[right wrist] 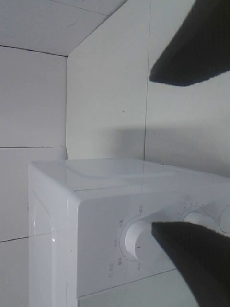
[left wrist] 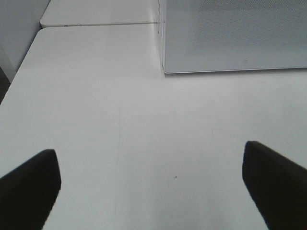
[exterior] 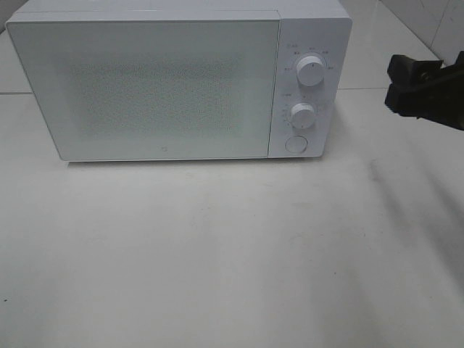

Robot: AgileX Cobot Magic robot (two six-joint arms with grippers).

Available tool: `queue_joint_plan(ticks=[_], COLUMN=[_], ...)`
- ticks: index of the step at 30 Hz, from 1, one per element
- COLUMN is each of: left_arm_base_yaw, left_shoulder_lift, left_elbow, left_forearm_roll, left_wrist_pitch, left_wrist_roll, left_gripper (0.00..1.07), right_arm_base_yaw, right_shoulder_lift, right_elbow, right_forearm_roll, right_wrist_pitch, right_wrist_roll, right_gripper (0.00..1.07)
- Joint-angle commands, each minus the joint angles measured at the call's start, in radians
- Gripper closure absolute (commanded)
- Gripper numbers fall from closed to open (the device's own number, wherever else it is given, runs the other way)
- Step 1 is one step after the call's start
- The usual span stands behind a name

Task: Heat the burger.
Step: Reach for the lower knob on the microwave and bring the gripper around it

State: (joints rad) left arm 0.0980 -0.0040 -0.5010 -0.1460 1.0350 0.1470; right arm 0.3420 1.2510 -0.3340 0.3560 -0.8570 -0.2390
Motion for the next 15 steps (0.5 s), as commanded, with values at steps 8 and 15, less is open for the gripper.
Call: queue_joint_plan(ticks=[8,15], left_arm_base_yaw=[0.002,0.002], left_shoulder_lift=[-0.025,-0.025], left_elbow=[0.002,0.002], left_forearm_roll=[0.000,0.000], left_wrist_pitch=[-0.002,-0.002], left_wrist_roll=[0.002,0.002], left_gripper=[0.09,0.09], right_arm_base_yaw=[0.296,0.402], right_shoulder_lift=[0.206,0.316], right_elbow=[0.001,-0.018], right_forearm_roll=[0.346,0.463], right_wrist_pitch=[-0.324,-0.409], right_wrist_roll=[-0.123,-0.123], right_gripper=[0.32,0.32])
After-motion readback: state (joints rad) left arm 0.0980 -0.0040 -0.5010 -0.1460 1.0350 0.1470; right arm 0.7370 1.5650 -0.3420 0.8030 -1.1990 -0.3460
